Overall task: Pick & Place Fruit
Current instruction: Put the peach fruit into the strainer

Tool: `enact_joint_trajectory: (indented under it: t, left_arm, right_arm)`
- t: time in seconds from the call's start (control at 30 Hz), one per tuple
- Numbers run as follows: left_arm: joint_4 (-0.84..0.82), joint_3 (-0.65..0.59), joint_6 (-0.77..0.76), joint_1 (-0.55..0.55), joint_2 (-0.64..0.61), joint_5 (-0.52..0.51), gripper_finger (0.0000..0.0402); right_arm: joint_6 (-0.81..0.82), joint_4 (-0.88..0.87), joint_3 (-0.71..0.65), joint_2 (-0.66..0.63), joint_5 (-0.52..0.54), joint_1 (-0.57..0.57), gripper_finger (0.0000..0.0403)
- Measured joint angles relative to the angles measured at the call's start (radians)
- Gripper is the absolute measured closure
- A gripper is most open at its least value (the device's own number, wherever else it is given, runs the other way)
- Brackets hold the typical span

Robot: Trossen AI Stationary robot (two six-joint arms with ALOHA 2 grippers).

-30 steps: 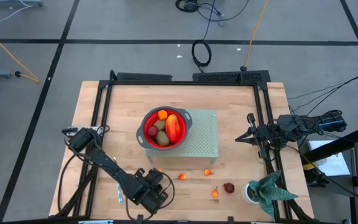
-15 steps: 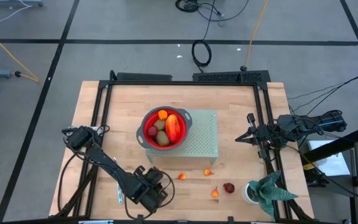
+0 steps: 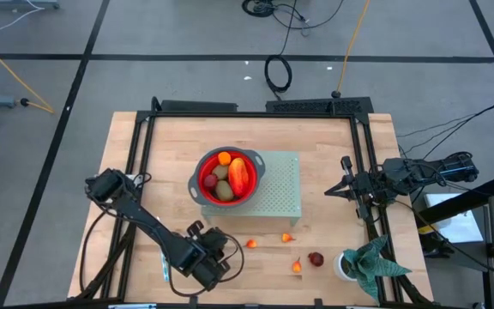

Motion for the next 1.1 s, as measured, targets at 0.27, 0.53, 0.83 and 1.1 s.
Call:
enact_joint_trajectory:
  t: [0.27,0.53,0.83,1.1]
  left_arm:
    - [0.002,-0.006,0.059,0.005,0.000,-0.001,0.0201]
    - [0.024,-0.042,0.144,0.036,0.000,0.001,0.0157]
    - [0.048,-0.063,0.234,0.081,0.000,0.045,0.0168]
    - [0.078,-0.063,0.308,0.089,0.000,0.093,0.0181]
  right_arm:
    - [0.000,0.000,0.000,0.000,0.000,0.000,0.0399]
    - [0.000,0.000,0.000,0.000,0.000,0.000,0.0399]
    - [0.000,0.000,0.000,0.000,0.000,0.000,0.0399]
    - [0.000,0.000,0.000,0.000,0.000,0.000,0.0399]
